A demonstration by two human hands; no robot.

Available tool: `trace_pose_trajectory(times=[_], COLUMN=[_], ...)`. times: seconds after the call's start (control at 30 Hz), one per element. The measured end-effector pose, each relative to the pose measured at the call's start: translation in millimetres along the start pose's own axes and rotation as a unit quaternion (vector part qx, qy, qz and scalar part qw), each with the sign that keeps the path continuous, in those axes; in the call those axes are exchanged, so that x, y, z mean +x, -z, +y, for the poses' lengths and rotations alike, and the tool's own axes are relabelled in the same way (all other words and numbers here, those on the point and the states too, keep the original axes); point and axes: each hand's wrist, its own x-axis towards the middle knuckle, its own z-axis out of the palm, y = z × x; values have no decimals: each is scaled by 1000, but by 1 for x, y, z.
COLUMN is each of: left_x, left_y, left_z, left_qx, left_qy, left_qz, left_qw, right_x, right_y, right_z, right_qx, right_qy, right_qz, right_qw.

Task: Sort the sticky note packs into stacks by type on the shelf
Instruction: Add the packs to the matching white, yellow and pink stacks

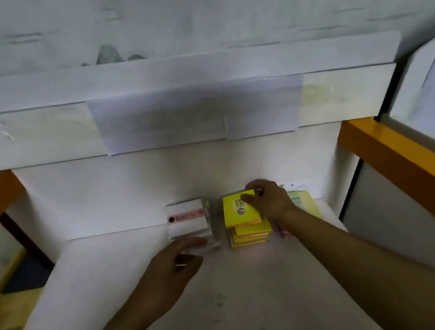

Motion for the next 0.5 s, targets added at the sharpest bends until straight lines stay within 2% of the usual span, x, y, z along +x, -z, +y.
trace_pose_trajectory(times=[0.3,0.5], left_x=[-3,-1], left_y=[3,-3], left_z=[-4,-1], left_qx=[-14,-9], left_qy=[12,2], left_qz=[-13,-25], left_qw=[1000,1000], right_x=[6,-3], right_y=[17,17], right_z=[1,2], right_qx=[-154,-242], right_qy=[17,85], right_qz=[-70,-32], right_qw=[985,966])
